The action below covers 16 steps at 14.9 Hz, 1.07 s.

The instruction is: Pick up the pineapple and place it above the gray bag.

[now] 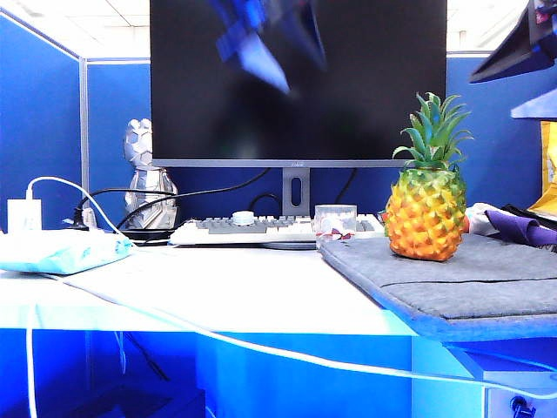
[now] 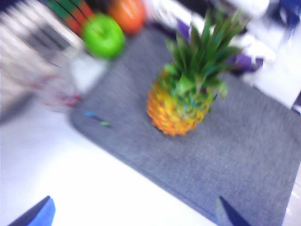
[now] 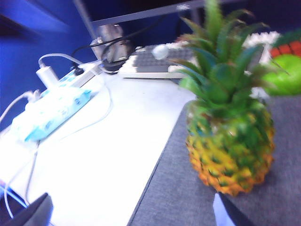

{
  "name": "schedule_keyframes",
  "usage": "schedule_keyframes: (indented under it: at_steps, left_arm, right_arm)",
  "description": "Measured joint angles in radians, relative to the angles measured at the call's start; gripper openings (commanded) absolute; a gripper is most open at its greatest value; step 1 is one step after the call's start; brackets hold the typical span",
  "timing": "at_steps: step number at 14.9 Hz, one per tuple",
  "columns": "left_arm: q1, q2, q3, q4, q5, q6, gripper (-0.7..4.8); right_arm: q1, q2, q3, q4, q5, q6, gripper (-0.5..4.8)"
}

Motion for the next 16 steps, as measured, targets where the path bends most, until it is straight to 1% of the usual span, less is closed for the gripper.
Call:
schedule_keyframes:
  at_steps: [1, 2, 3, 4, 6, 8, 9, 10, 12, 14, 16]
  left_arm:
    - [0.0, -0.041, 0.0, -0.015, -0.036, -0.004, 4.79]
    - [0.0, -0.109, 0.0, -0.059, -0.136, -0.005, 4.79]
    - [0.001, -0.148, 0.0, -0.089, -0.16, -0.005, 4.79]
    - [0.002, -0.192, 0.0, -0.116, -0.174, -0.006, 4.79]
    - [0.0, -0.288, 0.0, -0.158, -0.229, -0.014, 4.79]
    - [0.0, -0.365, 0.002, -0.177, -0.254, -0.044, 4.79]
    - [0.0, -0.398, 0.002, -0.183, -0.273, -0.06, 4.79]
    - [0.0, -0.473, 0.002, -0.183, -0.336, -0.091, 4.79]
    - [0.0, -0.568, 0.002, -0.183, -0.367, -0.135, 4.79]
    - [0.0, -0.625, 0.005, -0.183, -0.417, -0.171, 4.79]
    - [-0.001, -0.742, -0.023, -0.184, -0.498, -0.219, 4.79]
  right_arm:
    - [0.0, -0.024, 0.0, -0.024, 0.004, 0.01, 4.79]
    - [0.0, -0.1, 0.0, -0.055, 0.007, 0.016, 4.79]
    - [0.0, -0.164, 0.001, -0.081, 0.026, 0.015, 4.79]
    - [-0.011, -0.253, 0.024, -0.171, 0.044, 0.009, 4.79]
    - [-0.043, -0.414, 0.109, -0.352, 0.05, -0.02, 4.79]
    - [-0.069, -0.501, 0.171, -0.488, 0.061, -0.034, 4.79]
    - [-0.067, -0.521, 0.2, -0.526, 0.066, -0.04, 4.79]
    - [-0.031, -0.538, 0.271, -0.654, 0.076, -0.095, 4.79]
    - [0.022, -0.535, 0.306, -0.78, 0.113, -0.143, 4.79]
    - [0.035, -0.553, 0.328, -0.832, 0.113, -0.145, 4.79]
    - [0.03, -0.655, 0.418, -0.811, 0.16, -0.138, 4.79]
